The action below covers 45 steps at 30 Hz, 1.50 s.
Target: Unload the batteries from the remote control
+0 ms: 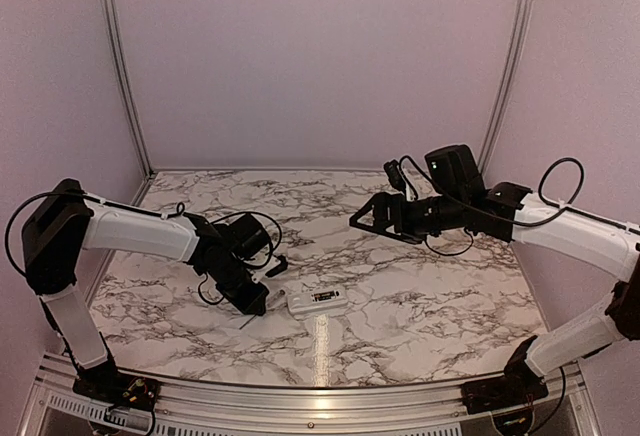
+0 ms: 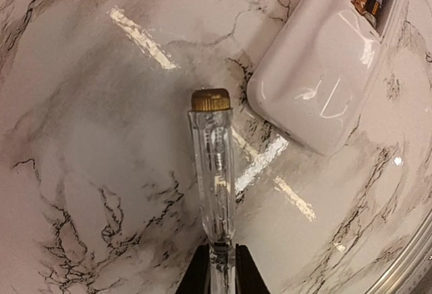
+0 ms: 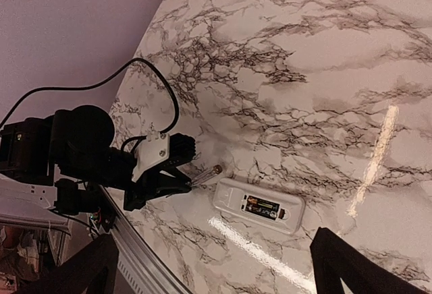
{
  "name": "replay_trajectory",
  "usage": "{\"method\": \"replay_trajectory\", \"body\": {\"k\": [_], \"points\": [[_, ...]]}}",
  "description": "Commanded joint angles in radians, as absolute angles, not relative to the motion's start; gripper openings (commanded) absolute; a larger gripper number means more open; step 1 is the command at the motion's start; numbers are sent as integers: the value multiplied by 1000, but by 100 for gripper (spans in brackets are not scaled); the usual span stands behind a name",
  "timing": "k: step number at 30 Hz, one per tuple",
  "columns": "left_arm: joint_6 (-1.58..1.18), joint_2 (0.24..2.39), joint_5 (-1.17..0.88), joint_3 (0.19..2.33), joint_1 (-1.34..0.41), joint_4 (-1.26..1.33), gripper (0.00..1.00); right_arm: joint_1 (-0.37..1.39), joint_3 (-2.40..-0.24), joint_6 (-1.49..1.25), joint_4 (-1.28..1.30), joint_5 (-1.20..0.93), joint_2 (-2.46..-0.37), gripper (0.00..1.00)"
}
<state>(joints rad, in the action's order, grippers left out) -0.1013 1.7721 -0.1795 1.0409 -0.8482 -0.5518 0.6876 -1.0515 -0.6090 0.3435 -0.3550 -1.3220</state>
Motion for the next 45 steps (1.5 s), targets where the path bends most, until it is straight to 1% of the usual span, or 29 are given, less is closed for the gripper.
{"method": "replay_trajectory", "body": {"k": [1, 7, 15, 17, 21, 26, 38, 45], "points": [[-70, 1699, -226, 1087, -854, -555, 0, 683, -1091, -589, 383, -386, -1313, 98], [-52, 1646, -232, 1136, -855, -579, 0, 681, -1091, -579, 422, -430, -1287, 98], [-34, 1547, -125, 1170, -893, -516, 0, 683, -1060, -650, 399, -550, -1265, 97], [-9, 1525, -95, 1179, -907, -496, 0, 683, -1068, -703, 409, -576, -1275, 95], [68, 1513, -53, 1222, -923, -486, 0, 683, -1135, -793, 507, -632, -1323, 95], [200, 1515, -53, 1266, -939, -473, 0, 683, -1184, -874, 573, -696, -1369, 94], [429, 1511, -132, 1265, -951, -340, 0, 686, -1178, -1115, 416, -762, -1402, 91], [559, 1550, -129, 1332, -961, -406, 0, 711, -1220, -1148, 419, -776, -1472, 91]]}}
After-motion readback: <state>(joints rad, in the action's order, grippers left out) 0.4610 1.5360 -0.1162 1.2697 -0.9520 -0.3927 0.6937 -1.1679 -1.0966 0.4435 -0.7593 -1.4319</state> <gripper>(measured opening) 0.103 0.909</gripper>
